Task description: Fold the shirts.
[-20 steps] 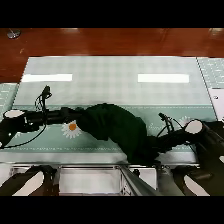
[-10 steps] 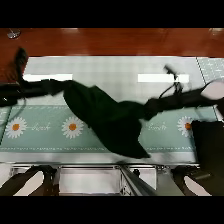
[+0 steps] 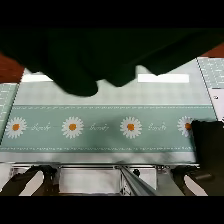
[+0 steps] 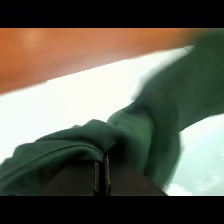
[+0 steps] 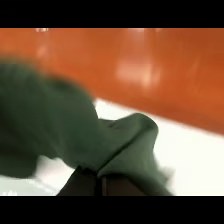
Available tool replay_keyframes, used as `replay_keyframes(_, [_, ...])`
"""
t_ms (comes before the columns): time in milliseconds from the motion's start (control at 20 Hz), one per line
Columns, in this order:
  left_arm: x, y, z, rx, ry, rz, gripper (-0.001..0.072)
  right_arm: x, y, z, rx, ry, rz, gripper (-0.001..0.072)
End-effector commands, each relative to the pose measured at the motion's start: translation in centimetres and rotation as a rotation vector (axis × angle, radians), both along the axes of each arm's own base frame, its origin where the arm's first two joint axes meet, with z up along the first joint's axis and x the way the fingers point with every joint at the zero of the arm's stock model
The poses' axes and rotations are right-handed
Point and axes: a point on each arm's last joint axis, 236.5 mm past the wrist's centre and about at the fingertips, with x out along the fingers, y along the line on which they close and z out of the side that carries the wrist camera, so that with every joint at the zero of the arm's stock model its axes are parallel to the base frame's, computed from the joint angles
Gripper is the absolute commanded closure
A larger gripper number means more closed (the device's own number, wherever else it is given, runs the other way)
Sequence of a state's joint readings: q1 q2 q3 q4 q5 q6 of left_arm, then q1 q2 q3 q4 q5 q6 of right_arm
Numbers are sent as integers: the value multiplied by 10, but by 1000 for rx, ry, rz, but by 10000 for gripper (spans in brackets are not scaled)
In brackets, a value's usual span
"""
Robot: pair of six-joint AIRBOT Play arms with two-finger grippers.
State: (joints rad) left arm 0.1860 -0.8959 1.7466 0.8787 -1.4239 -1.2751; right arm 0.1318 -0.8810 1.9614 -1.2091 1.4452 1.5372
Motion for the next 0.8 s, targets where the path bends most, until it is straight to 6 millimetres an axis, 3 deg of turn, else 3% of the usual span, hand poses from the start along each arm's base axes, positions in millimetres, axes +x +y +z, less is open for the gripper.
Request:
replay_keyframes(0, [-57,23,33,113,-105,152,683,-72,-16,32,-28,-120,-15,688])
replay_keyframes(150, [-95,20,34,158,-130,140,683,-104,-20,26,-50,-115,-9,688])
replay_keyframes(350, [-110,66,21,232,-83,315,683,-121,-25,6,-76,-38,-15,688])
replay_keyframes(450, [-97,82,-3,264,-9,377,683,-113,-27,-19,-91,63,-24,688])
replay_keyframes(550, [-75,83,-45,283,97,378,682,-96,-22,-58,-103,207,-9,688])
replay_keyframes(650, [-39,83,-91,288,159,390,683,-74,-15,-108,-121,358,17,687])
replay_keyframes(750, [0,80,-135,231,222,428,682,-48,-16,-173,-154,511,7,687])
